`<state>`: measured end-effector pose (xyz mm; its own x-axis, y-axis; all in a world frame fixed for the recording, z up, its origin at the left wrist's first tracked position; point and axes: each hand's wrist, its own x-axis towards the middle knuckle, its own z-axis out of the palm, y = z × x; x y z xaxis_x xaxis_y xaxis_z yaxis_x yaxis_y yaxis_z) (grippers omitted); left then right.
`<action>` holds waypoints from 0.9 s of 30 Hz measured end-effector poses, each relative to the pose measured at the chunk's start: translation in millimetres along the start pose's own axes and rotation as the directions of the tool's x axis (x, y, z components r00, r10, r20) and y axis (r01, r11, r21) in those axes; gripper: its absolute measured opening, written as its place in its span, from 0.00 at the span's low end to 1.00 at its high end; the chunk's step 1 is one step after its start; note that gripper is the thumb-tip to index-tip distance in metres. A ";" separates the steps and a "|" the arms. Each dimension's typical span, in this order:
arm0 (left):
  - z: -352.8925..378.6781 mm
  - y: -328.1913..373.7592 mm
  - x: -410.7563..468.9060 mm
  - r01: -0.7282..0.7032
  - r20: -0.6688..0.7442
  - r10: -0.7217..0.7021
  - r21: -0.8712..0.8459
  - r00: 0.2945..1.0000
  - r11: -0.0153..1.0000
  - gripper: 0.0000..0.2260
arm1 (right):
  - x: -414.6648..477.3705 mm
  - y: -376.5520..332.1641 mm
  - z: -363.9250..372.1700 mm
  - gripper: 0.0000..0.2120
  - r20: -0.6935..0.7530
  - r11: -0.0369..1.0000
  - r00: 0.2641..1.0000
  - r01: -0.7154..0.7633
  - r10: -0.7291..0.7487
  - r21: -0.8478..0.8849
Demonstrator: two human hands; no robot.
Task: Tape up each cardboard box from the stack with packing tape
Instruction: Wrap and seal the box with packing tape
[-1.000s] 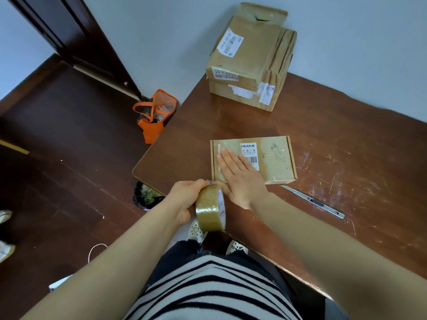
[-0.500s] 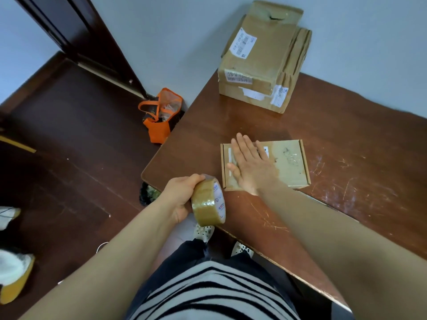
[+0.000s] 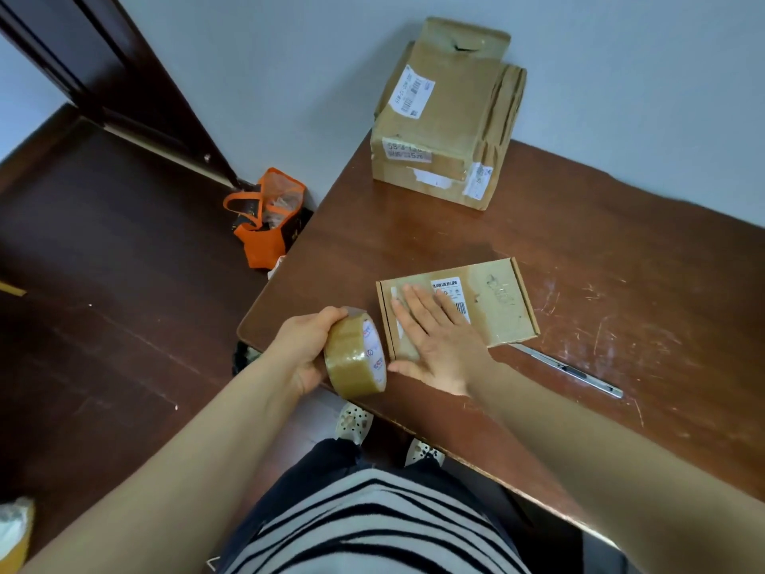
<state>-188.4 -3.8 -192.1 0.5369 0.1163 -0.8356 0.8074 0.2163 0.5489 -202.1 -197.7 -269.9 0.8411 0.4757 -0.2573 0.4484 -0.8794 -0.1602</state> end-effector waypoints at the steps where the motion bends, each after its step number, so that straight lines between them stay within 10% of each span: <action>1: -0.5 -0.4 0.2 0.006 -0.001 -0.006 -0.009 1.000 1.000 0.10 | 0.3 1.2 -0.4 0.44 0.022 1.000 1.000 0.017 -0.017 -0.006; 20: 7.0 20.5 -9.8 -0.108 0.141 0.100 0.049 0.985 0.993 0.08 | -7.3 -0.7 -15.9 0.49 0.204 0.998 0.979 0.022 -0.008 -0.066; 23: 12.2 27.2 -12.6 -0.223 0.189 0.206 0.070 0.960 0.972 0.09 | -10.7 -6.1 -36.5 0.45 0.156 0.980 0.987 -0.057 0.027 0.190; 25: 17.2 29.4 -16.7 -0.310 0.255 0.276 0.100 0.927 0.946 0.05 | -18.4 -15.4 -51.5 0.32 -0.086 0.821 0.960 -0.179 0.266 0.543; 27: 23.9 29.3 -21.4 -0.387 0.324 0.331 0.125 0.886 0.913 0.06 | -26.0 -26.2 -73.2 0.18 -0.125 0.437 0.802 -0.181 0.585 0.881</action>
<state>-170.4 -23.1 -157.6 0.8225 -0.1395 -0.5514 0.5602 0.0310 0.8278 -213.5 -188.4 -189.2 0.9742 -0.1351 -0.1807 -0.2229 -0.4535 -0.8629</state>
